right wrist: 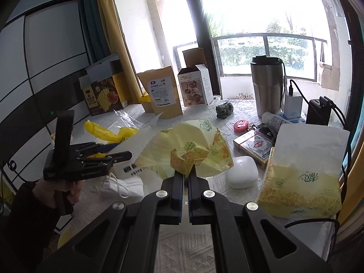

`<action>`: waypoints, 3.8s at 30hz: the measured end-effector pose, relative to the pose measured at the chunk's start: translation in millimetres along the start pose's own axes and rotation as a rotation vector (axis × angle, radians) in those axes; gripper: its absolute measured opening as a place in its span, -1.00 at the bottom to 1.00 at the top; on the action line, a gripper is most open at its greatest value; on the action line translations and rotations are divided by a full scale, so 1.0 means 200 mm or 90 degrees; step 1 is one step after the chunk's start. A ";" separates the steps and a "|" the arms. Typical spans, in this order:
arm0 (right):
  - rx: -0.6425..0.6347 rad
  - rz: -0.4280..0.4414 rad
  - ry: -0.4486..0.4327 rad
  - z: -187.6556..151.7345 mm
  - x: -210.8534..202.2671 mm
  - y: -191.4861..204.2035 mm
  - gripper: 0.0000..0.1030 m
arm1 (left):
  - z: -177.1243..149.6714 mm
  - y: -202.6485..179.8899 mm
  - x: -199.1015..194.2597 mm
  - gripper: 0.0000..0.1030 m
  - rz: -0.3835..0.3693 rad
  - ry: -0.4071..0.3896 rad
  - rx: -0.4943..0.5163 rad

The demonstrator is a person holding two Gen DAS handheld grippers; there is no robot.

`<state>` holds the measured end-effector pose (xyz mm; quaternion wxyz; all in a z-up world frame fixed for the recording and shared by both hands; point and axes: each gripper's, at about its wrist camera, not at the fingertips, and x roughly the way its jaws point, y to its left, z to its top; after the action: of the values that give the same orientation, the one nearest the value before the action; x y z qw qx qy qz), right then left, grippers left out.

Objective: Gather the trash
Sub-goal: 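Grasp the white paper snack bag with the left tool while the right tool lifts the yellow bag, then carry both held bags down toward the yellow bin with both tools, then open the left tool over the bin while the right tool releases the yellow bag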

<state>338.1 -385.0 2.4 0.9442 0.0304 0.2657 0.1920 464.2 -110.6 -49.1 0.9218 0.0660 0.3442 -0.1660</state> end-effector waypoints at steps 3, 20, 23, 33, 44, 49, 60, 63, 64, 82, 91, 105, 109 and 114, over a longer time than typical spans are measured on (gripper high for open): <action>0.000 0.007 -0.006 -0.01 -0.03 0.00 -0.94 | -0.02 0.00 0.02 -0.20 -0.004 0.018 -0.010; -0.001 -0.012 -0.051 -0.03 -0.31 0.05 -0.95 | 0.07 -0.18 -0.27 -0.96 0.011 -0.069 0.035; -0.008 -0.013 -0.062 -0.03 -0.37 0.08 -0.95 | 0.11 -0.21 -0.40 -0.96 0.013 -0.109 0.036; -0.035 -0.011 -0.087 -0.07 -0.59 0.24 -0.95 | 0.12 -0.29 -0.88 -0.96 0.001 -0.238 0.040; -0.080 -0.002 -0.107 -0.13 -0.78 0.51 -0.95 | -0.02 -0.30 -1.27 -0.96 0.001 -0.310 0.044; -0.105 0.004 -0.106 -0.18 -0.80 0.62 -0.95 | -0.15 -0.26 -1.40 -0.96 0.012 -0.326 0.030; -0.158 0.037 -0.091 -0.32 -0.79 0.95 -0.95 | -0.48 -0.12 -1.58 -0.96 0.032 -0.318 -0.025; -0.167 0.046 -0.086 -0.36 -0.77 1.02 -0.95 | -0.58 -0.08 -1.61 -0.96 0.041 -0.312 -0.036; -0.170 0.050 -0.084 -0.37 -0.76 1.05 -0.95 | -0.62 -0.06 -1.62 -0.96 0.045 -0.310 -0.040; -0.214 0.119 -0.033 -0.60 -0.58 1.39 -0.95 | -1.05 0.13 -1.69 -0.96 0.092 -0.259 -0.106; -0.230 0.155 0.014 -0.73 -0.41 1.51 -0.95 | -1.28 0.16 -1.52 -0.96 0.092 -0.186 -0.150; -0.249 0.176 0.102 -0.90 -0.15 1.62 -0.94 | -1.58 0.24 -1.19 -0.96 0.058 -0.055 -0.249; -0.243 0.174 0.118 -0.93 -0.12 1.60 -0.94 | -1.63 0.27 -1.12 -0.94 0.053 -0.019 -0.270; -0.235 0.172 0.135 -0.95 -0.08 1.59 -0.94 | -1.68 0.28 -1.10 -0.44 0.061 -0.003 -0.290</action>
<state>118.2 -106.3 -103.0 0.8664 -0.1275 0.3175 0.3636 122.1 77.6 -157.8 0.9205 -0.1277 0.3672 -0.0400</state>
